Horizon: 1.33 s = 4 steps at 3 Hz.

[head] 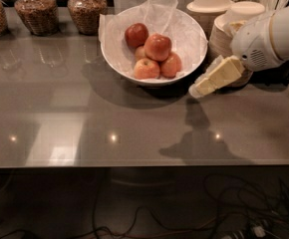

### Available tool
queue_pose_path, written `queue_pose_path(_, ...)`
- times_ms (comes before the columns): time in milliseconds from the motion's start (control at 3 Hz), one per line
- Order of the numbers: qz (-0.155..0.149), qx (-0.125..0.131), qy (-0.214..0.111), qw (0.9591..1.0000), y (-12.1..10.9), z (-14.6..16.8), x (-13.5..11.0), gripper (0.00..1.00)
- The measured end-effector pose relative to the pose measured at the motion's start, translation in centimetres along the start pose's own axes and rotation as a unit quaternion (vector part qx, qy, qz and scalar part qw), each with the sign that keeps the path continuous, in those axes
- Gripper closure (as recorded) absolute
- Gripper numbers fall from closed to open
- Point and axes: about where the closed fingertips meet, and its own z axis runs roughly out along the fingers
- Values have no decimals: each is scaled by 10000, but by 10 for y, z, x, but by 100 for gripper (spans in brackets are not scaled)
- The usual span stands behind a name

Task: Pick apple from white bowl

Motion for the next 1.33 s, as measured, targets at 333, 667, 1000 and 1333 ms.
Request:
queue_pose_path(333, -108, 229, -387, 9989, -27, 27, -25, 0)
queue_pose_path(667, -233, 274, -561, 9978, -47, 56, -44, 0)
queue_pose_path(1000, -321, 160, -618, 9974, -55, 85, -58, 0)
queue_pose_path(1333, -383, 10, -602, 9974, -59, 114, -67, 0)
